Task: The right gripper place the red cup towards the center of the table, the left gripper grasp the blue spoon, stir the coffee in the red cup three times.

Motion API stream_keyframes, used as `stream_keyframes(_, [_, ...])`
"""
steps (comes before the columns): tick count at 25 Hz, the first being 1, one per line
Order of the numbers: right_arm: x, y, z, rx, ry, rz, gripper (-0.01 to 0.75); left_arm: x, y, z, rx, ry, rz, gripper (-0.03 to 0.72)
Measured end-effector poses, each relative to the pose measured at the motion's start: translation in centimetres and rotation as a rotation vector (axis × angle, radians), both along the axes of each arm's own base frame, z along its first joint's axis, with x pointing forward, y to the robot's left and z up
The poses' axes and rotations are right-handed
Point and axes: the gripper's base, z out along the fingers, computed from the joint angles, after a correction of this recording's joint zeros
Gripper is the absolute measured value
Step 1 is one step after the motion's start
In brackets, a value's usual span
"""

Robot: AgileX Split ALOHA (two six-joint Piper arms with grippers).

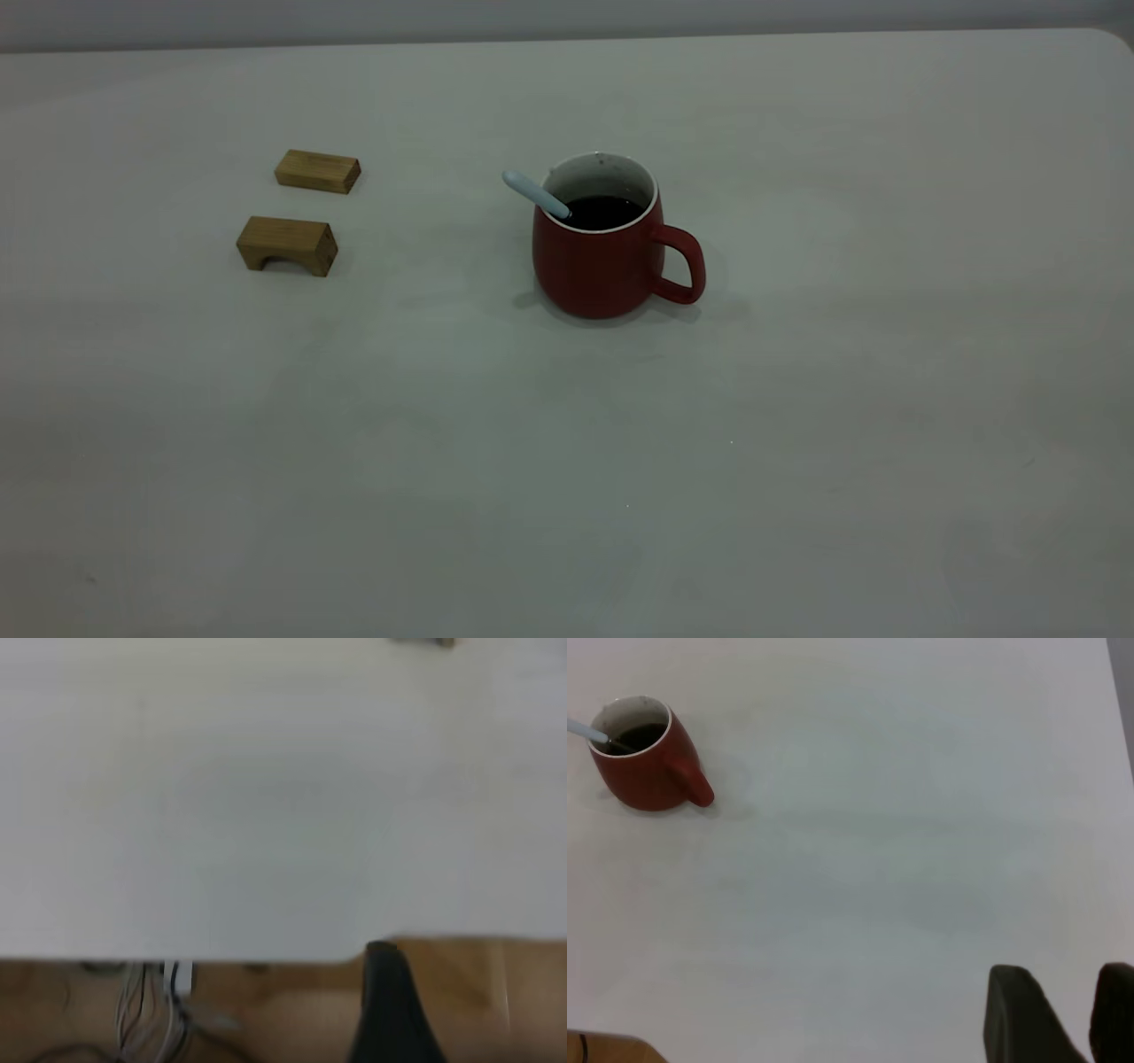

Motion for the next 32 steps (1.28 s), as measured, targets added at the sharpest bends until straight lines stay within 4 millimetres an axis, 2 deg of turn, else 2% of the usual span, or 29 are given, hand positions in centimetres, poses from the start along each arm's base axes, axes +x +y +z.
stream_keyframes(8, [0.0, 0.0, 0.0, 0.0, 0.0, 0.0, 0.237, -2.0, 0.1, -0.2, -0.002, -0.149, -0.005, 0.553])
stream_keyframes(32, [0.0, 0.0, 0.0, 0.0, 0.0, 0.0, 0.237, -2.0, 0.1, -0.2, 0.006, -0.151, -0.012, 0.553])
